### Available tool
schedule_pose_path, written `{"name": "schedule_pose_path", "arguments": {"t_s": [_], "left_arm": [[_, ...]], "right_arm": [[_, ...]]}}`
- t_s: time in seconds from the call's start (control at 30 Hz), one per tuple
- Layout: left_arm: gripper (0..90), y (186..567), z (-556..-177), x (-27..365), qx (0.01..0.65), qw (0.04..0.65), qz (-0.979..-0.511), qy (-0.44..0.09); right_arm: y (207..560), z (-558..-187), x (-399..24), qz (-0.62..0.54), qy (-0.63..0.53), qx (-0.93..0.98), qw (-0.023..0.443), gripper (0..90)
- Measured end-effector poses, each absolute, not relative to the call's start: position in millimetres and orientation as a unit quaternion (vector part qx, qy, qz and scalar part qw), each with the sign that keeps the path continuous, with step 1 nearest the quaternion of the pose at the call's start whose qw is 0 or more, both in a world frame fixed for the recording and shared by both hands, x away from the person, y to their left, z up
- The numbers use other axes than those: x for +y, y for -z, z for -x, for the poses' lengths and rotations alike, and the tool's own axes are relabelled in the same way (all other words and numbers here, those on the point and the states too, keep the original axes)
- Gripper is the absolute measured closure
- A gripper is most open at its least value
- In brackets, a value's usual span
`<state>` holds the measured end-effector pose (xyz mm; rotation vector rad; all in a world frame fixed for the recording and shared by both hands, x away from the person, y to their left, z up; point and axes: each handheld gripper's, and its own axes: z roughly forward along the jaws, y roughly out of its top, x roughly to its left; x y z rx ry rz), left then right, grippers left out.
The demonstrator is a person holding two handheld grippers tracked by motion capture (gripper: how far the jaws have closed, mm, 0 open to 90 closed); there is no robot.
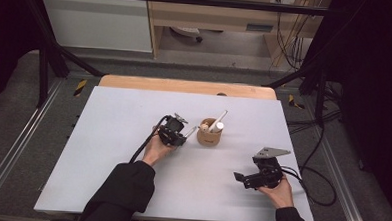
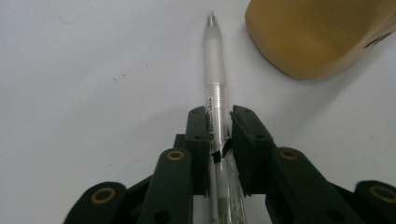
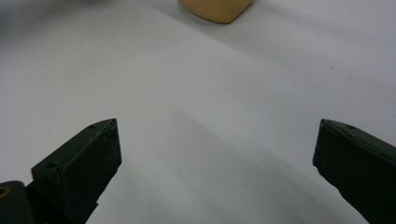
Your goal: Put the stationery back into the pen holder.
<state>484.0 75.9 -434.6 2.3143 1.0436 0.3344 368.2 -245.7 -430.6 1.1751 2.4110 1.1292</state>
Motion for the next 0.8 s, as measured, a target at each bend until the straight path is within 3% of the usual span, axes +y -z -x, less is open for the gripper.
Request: {"name": "schedule_pose_path", "arguments": {"t_s": [0.8], "left_arm": [[79.3, 436.5, -484.1, 75.3, 0.388, 0.288, -0.866, -0.129]], "right_arm": [[430.4, -368.1, -245.8, -0.401, -0.386, 0.823, 0.114, 1.9]]}}
